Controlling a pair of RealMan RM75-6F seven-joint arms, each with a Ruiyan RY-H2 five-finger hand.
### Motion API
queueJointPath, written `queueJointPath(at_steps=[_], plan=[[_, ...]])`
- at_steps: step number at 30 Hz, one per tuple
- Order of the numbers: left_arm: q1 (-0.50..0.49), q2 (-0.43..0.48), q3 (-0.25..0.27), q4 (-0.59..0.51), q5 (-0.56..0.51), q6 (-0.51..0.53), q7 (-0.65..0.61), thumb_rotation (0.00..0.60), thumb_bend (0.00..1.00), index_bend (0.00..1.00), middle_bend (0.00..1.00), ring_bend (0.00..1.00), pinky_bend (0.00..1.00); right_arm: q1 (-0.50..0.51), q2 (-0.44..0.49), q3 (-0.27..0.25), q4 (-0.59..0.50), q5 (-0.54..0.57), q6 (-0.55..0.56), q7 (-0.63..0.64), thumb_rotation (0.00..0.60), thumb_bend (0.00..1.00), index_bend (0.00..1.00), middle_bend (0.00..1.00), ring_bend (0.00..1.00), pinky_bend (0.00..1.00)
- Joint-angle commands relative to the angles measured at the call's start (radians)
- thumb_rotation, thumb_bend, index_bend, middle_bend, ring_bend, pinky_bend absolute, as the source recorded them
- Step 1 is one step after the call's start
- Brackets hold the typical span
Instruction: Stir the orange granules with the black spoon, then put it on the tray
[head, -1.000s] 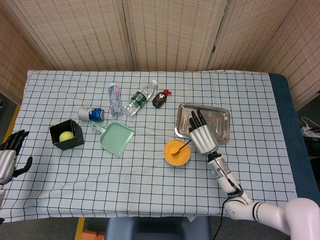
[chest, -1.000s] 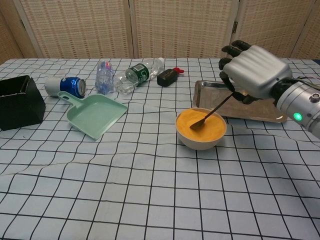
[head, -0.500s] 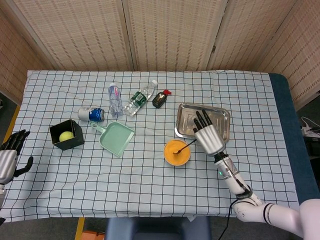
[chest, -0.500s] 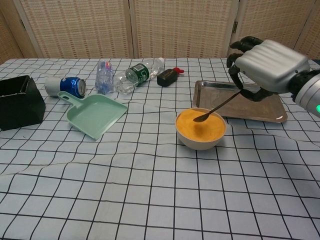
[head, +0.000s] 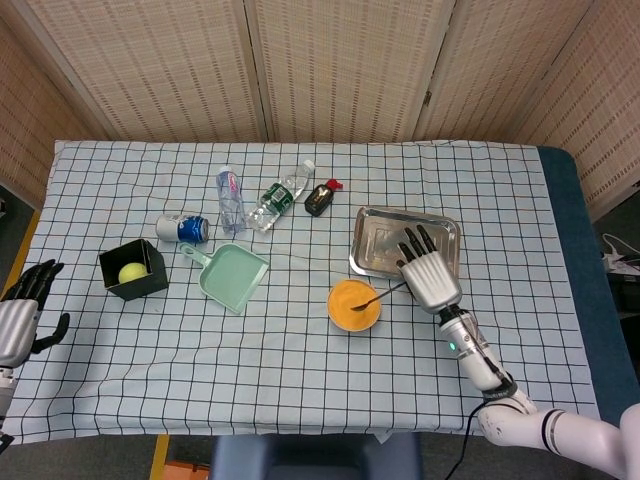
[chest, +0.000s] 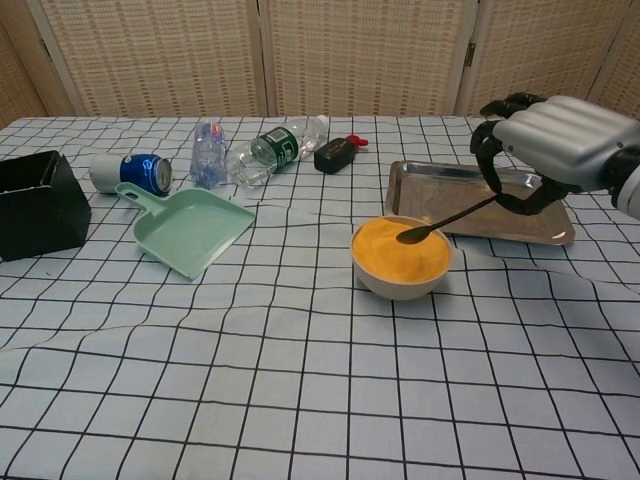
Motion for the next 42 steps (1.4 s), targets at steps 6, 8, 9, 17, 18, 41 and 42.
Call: queueJointPath(at_steps=[6,8,9,17,18,41,42], plan=[[0.0,-0.001,-0.001,0.003,0.0,0.001,-0.002,0.6,0.47,0.0,0.0,0.01,0.19,0.029,0.052,0.049,-0.046,0.181,-0.174,0.097,0.6,0.53,1.0,0.24,0.0,0.01],[0.001,-0.002,-0.002,0.004,-0.001,0.004,-0.001,0.6,0.47,0.0,0.0,0.01,0.19,0.036,0.06,0.051,-0.05,0.191,-0.182,0.098,0.6,0.53,1.0,0.24,0.0,0.01],[0.001,-0.002,-0.002,0.004,-0.002,0.005,0.0,0.6,0.47,0.0,0.0,0.01,0.18,0.038,0.061,0.05,-0.05,0.19,-0.179,0.099,0.6,0.53,1.0,0.24,0.0,0.01],[0.002,-0.002,-0.002,0.003,-0.002,0.006,0.001,0.6,0.47,0.0,0.0,0.01,0.18,0.035,0.067,0.039,-0.058,0.165,-0.151,0.132,0.6,0.53,1.0,0.24,0.0,0.01],[0.002,-0.002,-0.002,0.002,-0.001,0.007,0.002,0.6,0.47,0.0,0.0,0.01,0.18,0.033,0.065,0.04,-0.054,0.159,-0.142,0.144,0.6,0.53,1.0,0.24,0.0,0.01],[-0.008,-0.011,-0.002,0.005,-0.014,-0.014,0.029,0.6,0.47,0.0,0.0,0.01,0.18,0.167,-0.304,0.17,0.721,0.236,-0.207,0.275,0.6,0.53,1.0,0.24,0.0,0.01],[-0.008,-0.013,-0.003,0.006,-0.018,-0.016,0.031,0.6,0.47,0.0,0.0,0.01,0.18,0.176,-0.322,0.173,0.762,0.236,-0.229,0.298,0.6,0.53,1.0,0.24,0.0,0.01]])
